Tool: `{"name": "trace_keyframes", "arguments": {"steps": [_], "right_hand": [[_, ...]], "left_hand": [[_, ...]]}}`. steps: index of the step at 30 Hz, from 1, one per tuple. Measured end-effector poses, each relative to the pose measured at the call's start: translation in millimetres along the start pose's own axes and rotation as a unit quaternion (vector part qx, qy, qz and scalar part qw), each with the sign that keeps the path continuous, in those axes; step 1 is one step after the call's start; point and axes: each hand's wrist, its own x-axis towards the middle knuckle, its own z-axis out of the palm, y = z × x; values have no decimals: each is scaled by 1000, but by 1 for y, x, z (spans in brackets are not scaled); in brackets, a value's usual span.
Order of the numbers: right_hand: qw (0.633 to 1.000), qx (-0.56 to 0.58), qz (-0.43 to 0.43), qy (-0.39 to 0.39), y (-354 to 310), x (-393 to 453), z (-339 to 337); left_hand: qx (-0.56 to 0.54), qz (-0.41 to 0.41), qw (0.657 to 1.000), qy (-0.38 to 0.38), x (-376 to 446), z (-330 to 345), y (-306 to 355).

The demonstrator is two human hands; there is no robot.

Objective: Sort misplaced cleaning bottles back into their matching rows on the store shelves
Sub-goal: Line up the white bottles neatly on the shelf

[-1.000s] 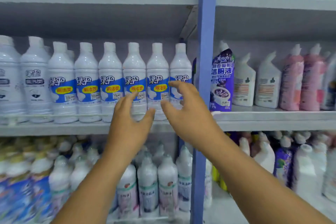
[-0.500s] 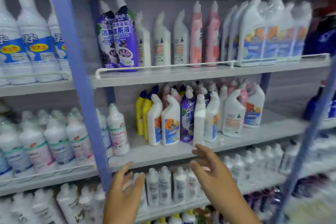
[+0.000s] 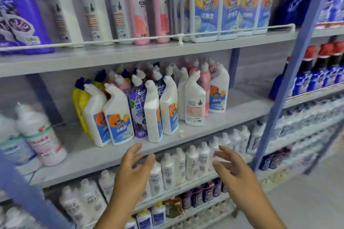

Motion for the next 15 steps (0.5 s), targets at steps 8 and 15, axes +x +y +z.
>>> {"name": "trace_keyframes", "arguments": {"steps": [8, 15], "right_hand": [[997, -72, -17, -7, 9, 128, -6], [996, -64, -61, 20, 5, 234, 0]], "left_hand": [[-37, 23, 995, 87, 104, 52, -4], [49, 27, 985, 163, 152, 90, -8]]}}
